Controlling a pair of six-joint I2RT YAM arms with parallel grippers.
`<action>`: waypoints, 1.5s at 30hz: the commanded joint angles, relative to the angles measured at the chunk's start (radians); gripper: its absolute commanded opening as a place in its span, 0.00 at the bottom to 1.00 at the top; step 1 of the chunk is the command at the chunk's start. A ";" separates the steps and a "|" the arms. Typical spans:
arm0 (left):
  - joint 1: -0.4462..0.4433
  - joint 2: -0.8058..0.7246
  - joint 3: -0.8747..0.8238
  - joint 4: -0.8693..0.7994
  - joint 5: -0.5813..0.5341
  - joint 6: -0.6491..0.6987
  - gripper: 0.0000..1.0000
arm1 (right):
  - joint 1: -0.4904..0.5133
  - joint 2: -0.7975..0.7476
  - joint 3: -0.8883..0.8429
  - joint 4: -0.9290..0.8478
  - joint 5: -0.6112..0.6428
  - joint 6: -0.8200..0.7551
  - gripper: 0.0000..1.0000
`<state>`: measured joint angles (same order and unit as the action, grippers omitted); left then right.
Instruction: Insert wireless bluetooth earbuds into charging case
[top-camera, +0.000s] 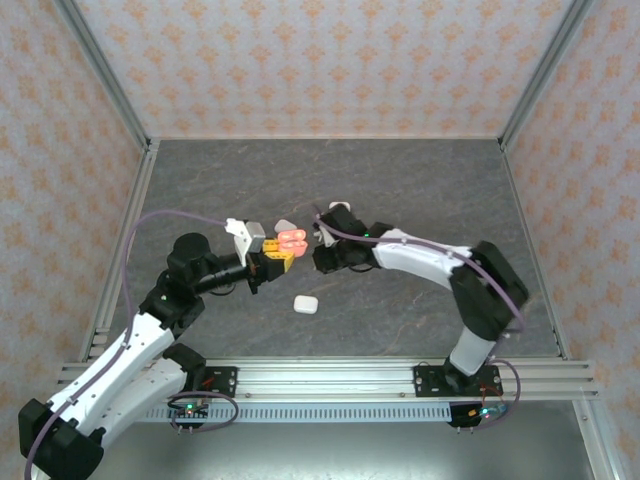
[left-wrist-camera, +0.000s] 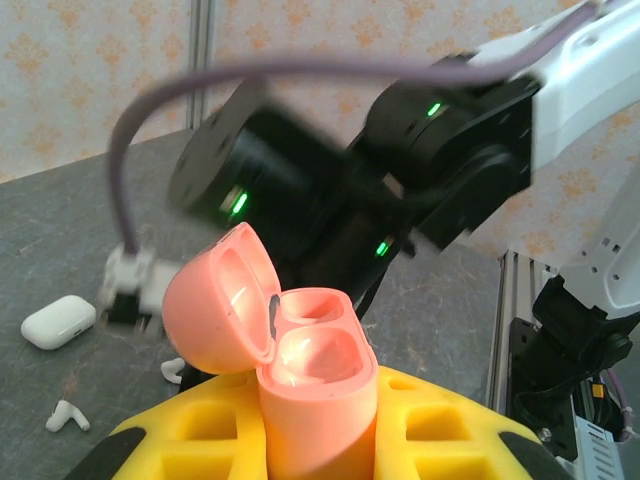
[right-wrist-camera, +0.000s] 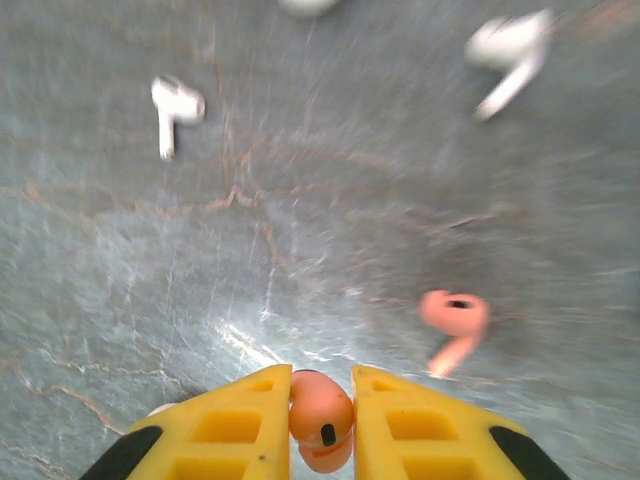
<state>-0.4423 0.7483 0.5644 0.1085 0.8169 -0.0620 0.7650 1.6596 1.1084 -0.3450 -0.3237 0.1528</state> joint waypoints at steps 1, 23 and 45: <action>-0.002 0.016 0.028 0.075 0.041 -0.019 0.00 | -0.038 -0.148 -0.043 -0.006 0.101 -0.013 0.18; -0.134 0.380 0.170 0.113 0.074 0.034 0.00 | 0.070 -0.656 -0.127 0.059 0.142 -0.362 0.19; -0.147 0.396 0.175 0.123 0.090 0.040 0.00 | 0.099 -0.582 -0.109 0.135 0.012 -0.354 0.19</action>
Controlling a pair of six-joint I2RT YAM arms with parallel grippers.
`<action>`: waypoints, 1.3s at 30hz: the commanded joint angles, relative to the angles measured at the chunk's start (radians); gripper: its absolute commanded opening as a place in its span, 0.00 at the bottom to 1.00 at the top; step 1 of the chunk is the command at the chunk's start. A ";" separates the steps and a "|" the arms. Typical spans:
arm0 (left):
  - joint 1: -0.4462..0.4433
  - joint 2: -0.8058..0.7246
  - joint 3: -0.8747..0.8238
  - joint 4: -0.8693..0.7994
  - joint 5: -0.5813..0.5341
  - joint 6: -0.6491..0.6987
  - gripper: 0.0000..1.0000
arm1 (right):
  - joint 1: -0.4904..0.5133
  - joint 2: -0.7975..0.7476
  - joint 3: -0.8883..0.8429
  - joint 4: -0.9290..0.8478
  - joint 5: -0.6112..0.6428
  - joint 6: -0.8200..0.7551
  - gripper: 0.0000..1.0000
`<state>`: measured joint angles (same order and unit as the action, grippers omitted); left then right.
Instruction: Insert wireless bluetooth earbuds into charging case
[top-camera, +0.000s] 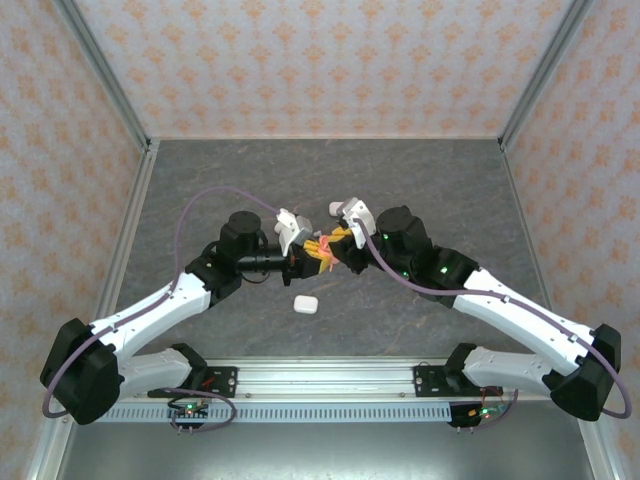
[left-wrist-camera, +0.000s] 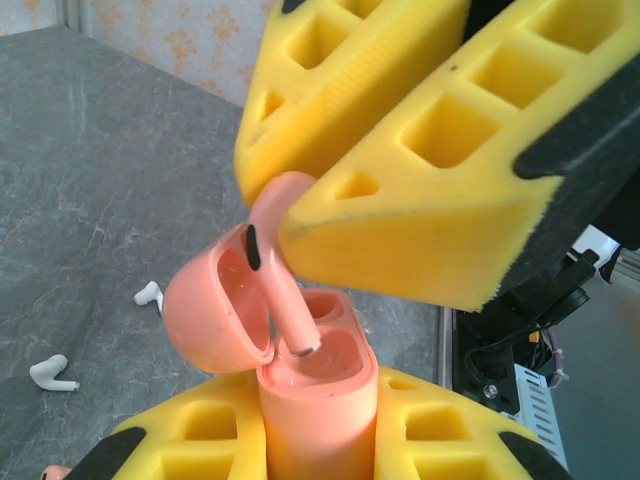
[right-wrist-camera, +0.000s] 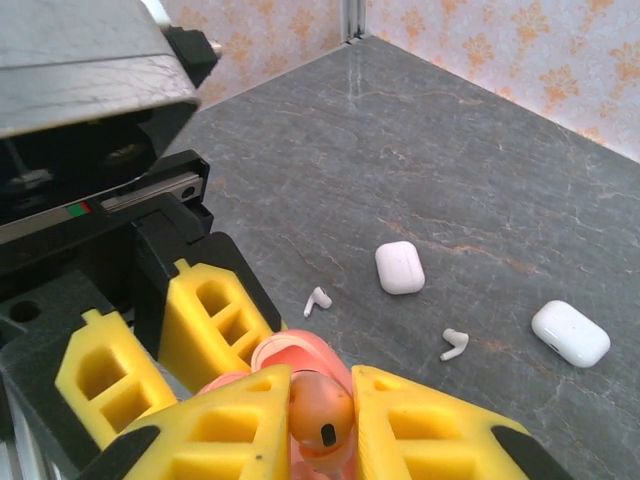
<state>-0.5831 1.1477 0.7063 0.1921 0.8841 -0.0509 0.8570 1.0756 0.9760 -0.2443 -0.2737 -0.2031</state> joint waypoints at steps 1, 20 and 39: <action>-0.007 -0.003 0.033 0.040 0.023 0.029 0.00 | 0.007 0.004 0.024 0.036 -0.043 0.004 0.19; -0.006 -0.020 0.024 0.059 0.003 0.031 0.00 | 0.004 0.024 0.054 -0.095 -0.154 0.025 0.20; -0.007 -0.069 -0.015 0.083 -0.057 0.038 0.00 | -0.156 -0.047 0.142 -0.057 -0.268 0.176 0.51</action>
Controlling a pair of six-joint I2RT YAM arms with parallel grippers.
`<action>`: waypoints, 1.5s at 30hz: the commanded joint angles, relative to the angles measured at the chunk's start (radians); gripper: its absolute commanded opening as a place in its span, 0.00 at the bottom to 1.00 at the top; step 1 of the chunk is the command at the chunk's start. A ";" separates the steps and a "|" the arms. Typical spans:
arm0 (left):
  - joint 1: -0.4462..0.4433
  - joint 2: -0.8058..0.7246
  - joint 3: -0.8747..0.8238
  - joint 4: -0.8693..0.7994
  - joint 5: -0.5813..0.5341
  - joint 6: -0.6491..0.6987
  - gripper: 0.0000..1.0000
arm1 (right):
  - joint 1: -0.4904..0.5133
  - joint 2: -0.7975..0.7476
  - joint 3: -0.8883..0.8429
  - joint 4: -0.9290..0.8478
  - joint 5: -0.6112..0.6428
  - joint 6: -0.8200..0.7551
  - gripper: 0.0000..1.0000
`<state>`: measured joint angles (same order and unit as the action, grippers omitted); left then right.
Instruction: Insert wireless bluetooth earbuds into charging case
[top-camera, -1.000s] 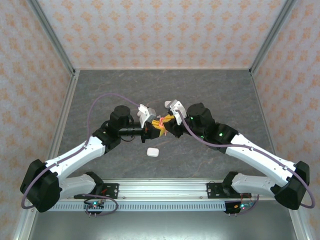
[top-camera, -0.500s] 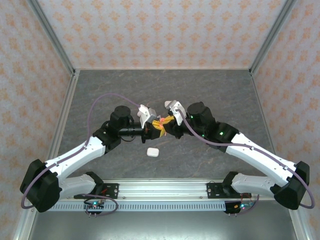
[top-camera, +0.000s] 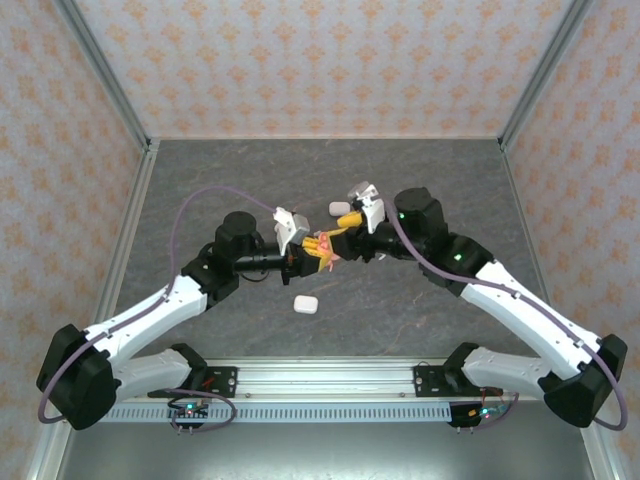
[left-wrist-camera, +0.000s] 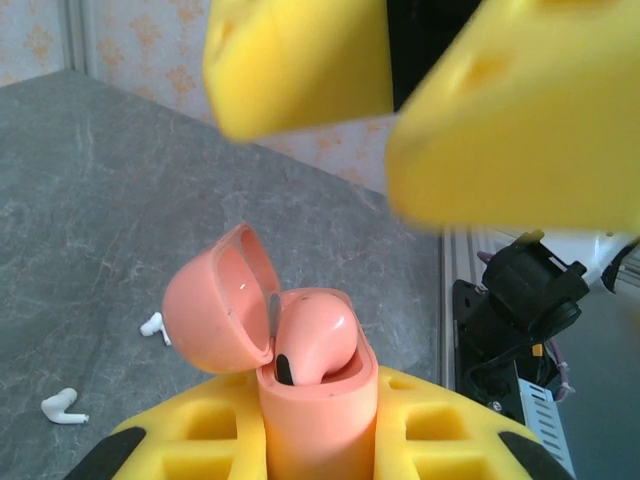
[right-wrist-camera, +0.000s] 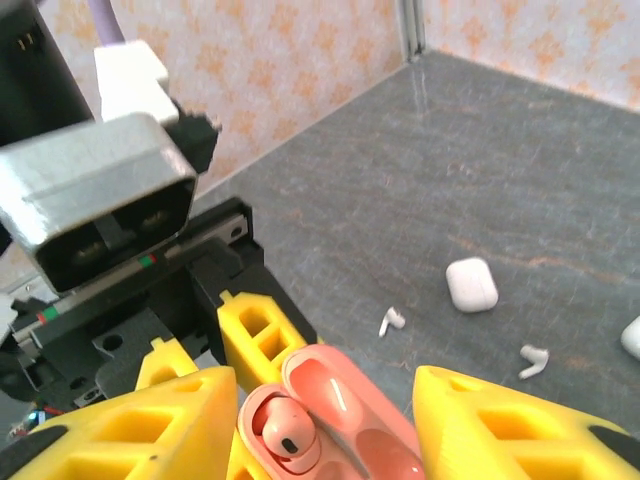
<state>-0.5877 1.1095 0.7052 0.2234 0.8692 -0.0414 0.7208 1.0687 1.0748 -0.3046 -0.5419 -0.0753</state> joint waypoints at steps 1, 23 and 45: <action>-0.001 -0.037 -0.017 0.048 -0.059 0.029 0.00 | -0.030 -0.045 0.045 -0.004 0.017 0.062 0.51; -0.002 -0.382 -0.096 -0.094 -0.233 0.098 0.00 | -0.094 0.533 0.065 -0.125 0.172 0.330 0.44; -0.002 -0.379 -0.099 -0.094 -0.225 0.097 0.00 | 0.015 0.903 0.267 -0.230 0.300 0.278 0.45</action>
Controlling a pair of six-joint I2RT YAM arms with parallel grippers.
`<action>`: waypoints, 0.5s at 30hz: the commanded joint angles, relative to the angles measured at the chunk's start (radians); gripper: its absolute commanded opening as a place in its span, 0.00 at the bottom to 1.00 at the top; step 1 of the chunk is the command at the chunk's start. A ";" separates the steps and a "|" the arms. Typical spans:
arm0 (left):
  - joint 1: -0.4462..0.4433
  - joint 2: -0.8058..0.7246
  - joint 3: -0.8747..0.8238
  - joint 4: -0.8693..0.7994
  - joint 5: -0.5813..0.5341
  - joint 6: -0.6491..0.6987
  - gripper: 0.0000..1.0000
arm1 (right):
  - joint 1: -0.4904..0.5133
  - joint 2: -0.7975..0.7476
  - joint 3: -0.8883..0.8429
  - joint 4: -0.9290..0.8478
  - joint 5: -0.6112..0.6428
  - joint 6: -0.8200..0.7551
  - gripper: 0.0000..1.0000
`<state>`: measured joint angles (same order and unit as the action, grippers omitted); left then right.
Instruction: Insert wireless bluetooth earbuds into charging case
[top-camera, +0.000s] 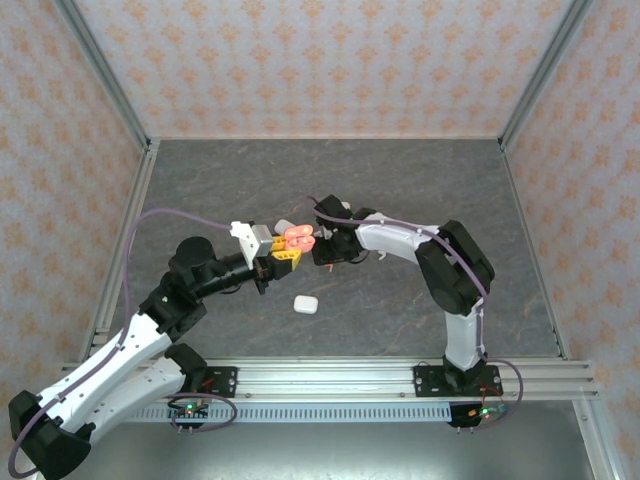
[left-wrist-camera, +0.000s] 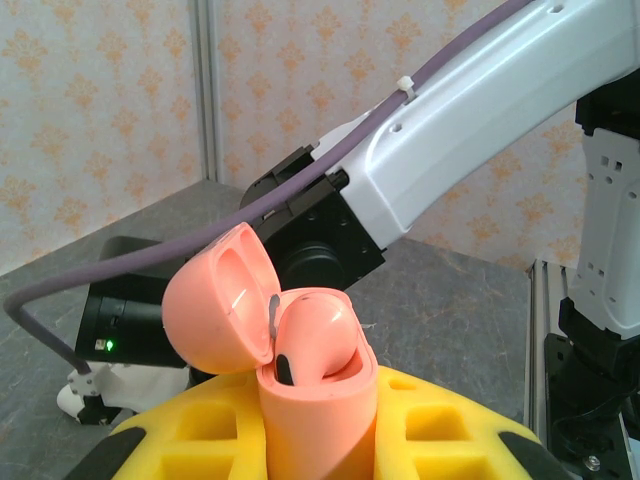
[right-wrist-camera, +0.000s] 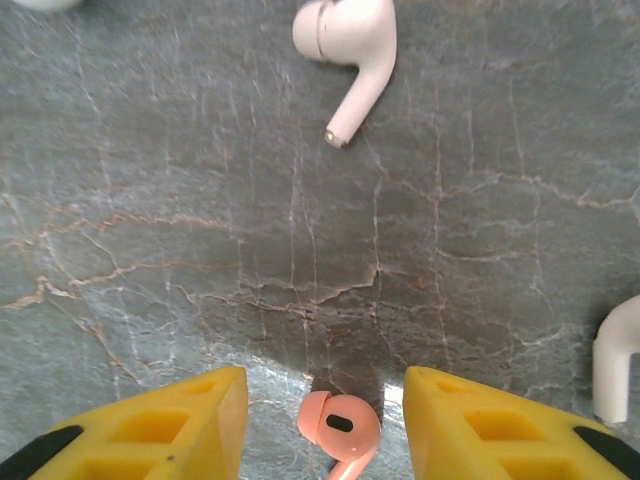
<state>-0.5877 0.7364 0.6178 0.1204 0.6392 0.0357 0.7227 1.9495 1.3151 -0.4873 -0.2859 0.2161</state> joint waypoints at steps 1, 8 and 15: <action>-0.002 -0.006 -0.012 0.010 0.006 0.020 0.00 | 0.018 0.027 0.027 -0.050 0.048 -0.015 0.44; -0.002 -0.006 -0.012 0.009 0.002 0.018 0.00 | 0.038 0.049 0.031 -0.068 0.062 -0.015 0.38; -0.002 -0.006 -0.010 0.004 -0.003 0.020 0.00 | 0.043 0.056 0.032 -0.090 0.069 -0.024 0.30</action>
<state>-0.5877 0.7364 0.6178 0.1196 0.6388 0.0357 0.7513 1.9789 1.3354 -0.5243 -0.2256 0.2005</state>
